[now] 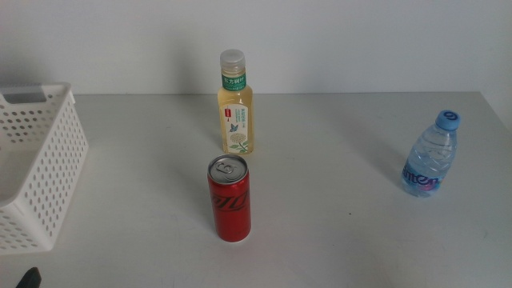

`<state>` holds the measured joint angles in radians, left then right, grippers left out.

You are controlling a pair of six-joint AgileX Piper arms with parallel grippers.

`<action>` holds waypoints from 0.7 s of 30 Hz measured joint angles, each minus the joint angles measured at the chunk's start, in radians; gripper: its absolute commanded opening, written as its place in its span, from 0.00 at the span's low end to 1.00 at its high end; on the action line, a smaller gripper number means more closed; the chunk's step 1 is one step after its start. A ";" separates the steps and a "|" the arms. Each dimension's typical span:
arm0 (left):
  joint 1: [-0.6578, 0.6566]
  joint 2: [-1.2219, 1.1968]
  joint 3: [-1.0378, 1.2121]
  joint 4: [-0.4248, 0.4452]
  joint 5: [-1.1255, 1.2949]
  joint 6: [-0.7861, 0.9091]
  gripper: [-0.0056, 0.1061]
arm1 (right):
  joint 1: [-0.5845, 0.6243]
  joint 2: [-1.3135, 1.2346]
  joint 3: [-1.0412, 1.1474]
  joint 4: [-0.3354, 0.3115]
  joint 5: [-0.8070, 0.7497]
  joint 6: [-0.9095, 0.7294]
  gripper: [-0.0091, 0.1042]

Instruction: Use arms to grab the bottles and put them into the dustbin to the left of the table.

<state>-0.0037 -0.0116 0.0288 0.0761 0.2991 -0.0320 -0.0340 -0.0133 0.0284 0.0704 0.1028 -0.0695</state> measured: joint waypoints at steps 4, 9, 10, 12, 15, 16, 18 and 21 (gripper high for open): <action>0.000 0.000 0.000 -0.018 0.000 -0.004 0.89 | 0.000 0.000 0.000 0.000 0.000 0.000 0.91; 0.000 0.000 0.000 -0.048 0.000 -0.031 0.89 | 0.000 0.000 0.000 0.000 0.000 0.000 0.91; 0.000 0.000 0.000 -0.050 0.000 -0.032 0.89 | 0.000 0.000 0.000 0.000 0.000 0.000 0.91; 0.000 0.000 0.000 -0.052 0.000 -0.032 0.89 | 0.000 0.000 0.000 0.000 0.000 0.000 0.91; 0.000 0.000 0.000 -0.052 0.001 -0.028 0.89 | 0.000 0.000 0.000 0.000 0.000 0.000 0.91; 0.000 0.000 0.000 -0.052 0.001 -0.027 0.89 | 0.000 0.000 0.000 0.000 0.000 0.000 0.91; -0.002 0.000 0.000 -0.052 -0.008 -0.026 0.89 | 0.000 0.000 0.000 0.000 0.000 0.000 0.91; -0.029 0.040 0.000 -0.055 -0.080 -0.026 0.89 | 0.000 0.000 0.000 0.000 0.000 0.000 0.91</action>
<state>-0.0323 0.0280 0.0288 0.0207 0.2188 -0.0575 -0.0340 -0.0133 0.0284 0.0704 0.1028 -0.0695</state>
